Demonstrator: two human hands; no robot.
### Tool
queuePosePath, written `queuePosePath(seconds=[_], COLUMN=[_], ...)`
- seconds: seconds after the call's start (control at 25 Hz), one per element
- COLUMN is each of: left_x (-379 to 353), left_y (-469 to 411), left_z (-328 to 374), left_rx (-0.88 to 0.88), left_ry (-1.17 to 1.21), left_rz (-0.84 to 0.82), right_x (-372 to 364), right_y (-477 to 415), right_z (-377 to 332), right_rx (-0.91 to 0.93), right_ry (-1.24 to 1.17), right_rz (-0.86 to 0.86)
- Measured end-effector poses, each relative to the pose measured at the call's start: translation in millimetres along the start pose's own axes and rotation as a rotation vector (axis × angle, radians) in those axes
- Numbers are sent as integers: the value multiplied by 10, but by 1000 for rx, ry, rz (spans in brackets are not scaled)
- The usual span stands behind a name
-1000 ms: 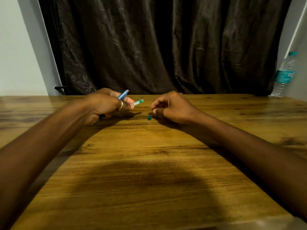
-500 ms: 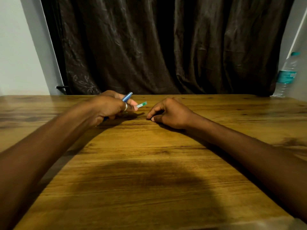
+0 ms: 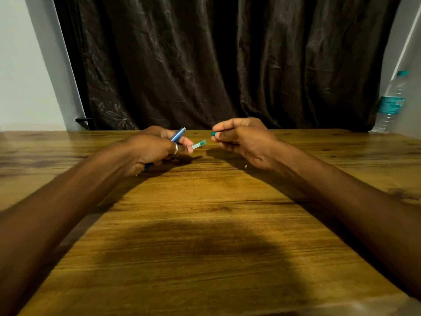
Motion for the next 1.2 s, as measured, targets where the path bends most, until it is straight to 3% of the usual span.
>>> queuePosePath(seconds=[0.64,1.04,1.2], left_x=[-22,-40,-44], left_y=[-10,46,6], left_z=[-2,42,9], left_rx=[-27,-12,-14], left_ry=[117,78,76], left_rz=[9,-17,-29], right_x=[-47,-62,-89], right_y=[50,44,29], right_z=[-13,-15,-25], right_rx=[31,33,93], right_ry=[162,132,282], right_rz=[-15,-23,-27])
Point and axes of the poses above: each hand's wrist, its own y-axis away from the middle knuckle, its own x-axis out of the back of the hand, z = x × y, the point moved 7 cm from there along -y, towards the middle knuckle, and after that the axes turned 2 degrees about -z, right-handed, at the moved point
